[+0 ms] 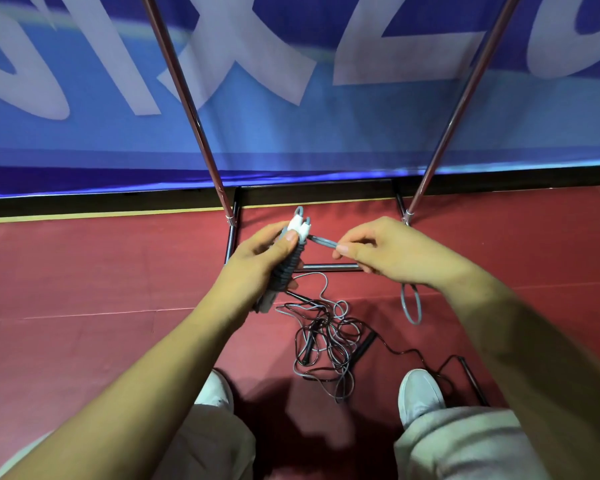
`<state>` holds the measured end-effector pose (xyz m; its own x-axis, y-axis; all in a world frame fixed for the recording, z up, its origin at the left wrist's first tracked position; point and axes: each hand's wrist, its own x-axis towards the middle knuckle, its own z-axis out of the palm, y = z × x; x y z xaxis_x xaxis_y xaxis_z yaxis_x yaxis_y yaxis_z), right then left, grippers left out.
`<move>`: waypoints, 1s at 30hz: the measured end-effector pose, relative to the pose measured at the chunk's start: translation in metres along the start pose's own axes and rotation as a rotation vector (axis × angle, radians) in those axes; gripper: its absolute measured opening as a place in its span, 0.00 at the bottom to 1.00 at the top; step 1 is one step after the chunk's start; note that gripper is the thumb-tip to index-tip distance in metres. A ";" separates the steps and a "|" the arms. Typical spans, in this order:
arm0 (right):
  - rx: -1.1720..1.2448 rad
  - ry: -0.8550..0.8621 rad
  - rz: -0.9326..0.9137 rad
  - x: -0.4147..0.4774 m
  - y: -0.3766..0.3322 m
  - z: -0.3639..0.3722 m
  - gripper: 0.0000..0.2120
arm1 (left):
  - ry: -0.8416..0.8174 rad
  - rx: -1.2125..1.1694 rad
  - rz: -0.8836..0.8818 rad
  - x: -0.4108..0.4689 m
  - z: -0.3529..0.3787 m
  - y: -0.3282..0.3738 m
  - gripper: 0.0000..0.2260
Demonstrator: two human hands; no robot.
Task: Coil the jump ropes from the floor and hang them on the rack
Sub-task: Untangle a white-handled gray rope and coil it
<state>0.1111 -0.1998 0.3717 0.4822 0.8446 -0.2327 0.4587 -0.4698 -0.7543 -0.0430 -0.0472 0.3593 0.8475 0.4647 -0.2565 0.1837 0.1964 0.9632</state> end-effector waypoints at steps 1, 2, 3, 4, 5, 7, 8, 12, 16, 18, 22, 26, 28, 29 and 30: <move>-0.019 -0.008 -0.005 -0.001 0.001 0.000 0.07 | 0.038 0.000 -0.006 0.002 -0.002 -0.001 0.07; -0.035 -0.016 -0.011 -0.001 0.001 0.001 0.06 | 0.077 0.001 -0.021 0.005 -0.004 -0.002 0.06; -0.047 -0.018 -0.021 -0.002 0.000 0.002 0.06 | 0.121 0.020 -0.035 0.007 -0.008 -0.004 0.06; -0.065 -0.017 -0.036 -0.002 -0.001 0.002 0.05 | 0.162 0.068 -0.035 0.010 -0.012 -0.007 0.07; -0.089 -0.022 -0.057 -0.002 -0.003 0.003 0.06 | 0.191 0.156 -0.011 0.013 -0.016 -0.011 0.07; -0.137 -0.066 -0.098 -0.003 -0.012 0.007 0.07 | 0.241 0.397 0.084 0.017 -0.024 -0.021 0.08; -0.150 -0.090 -0.111 -0.004 -0.017 0.010 0.07 | 0.265 0.541 0.118 0.018 -0.026 -0.025 0.09; -0.136 -0.132 -0.158 -0.007 -0.023 0.015 0.08 | 0.260 1.049 0.182 0.009 -0.022 -0.026 0.18; -0.195 -0.143 -0.197 -0.006 -0.025 0.023 0.12 | 0.072 1.244 0.087 0.007 -0.017 -0.029 0.22; -0.219 -0.125 -0.204 -0.005 -0.024 0.026 0.09 | -0.152 1.210 0.028 0.007 -0.017 -0.033 0.25; -0.162 -0.036 -0.199 -0.002 -0.017 0.022 0.06 | -0.324 1.227 0.079 -0.003 -0.006 -0.028 0.27; -0.048 0.102 -0.138 0.000 -0.013 0.012 0.04 | -0.375 0.843 0.189 -0.009 -0.002 -0.019 0.17; 0.010 0.096 -0.104 0.002 -0.010 0.011 0.04 | -0.419 0.547 0.134 -0.013 -0.002 -0.013 0.10; 0.055 0.073 -0.076 0.003 -0.008 0.011 0.05 | -0.418 0.414 0.114 -0.015 -0.001 -0.010 0.08; 0.107 0.045 -0.039 0.004 -0.008 0.012 0.07 | -0.402 0.315 0.102 -0.017 0.001 -0.008 0.07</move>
<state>0.1005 -0.1898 0.3695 0.4996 0.8482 -0.1759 0.3964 -0.4044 -0.8242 -0.0587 -0.0574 0.3562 0.9818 0.0877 -0.1683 0.1788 -0.1309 0.9751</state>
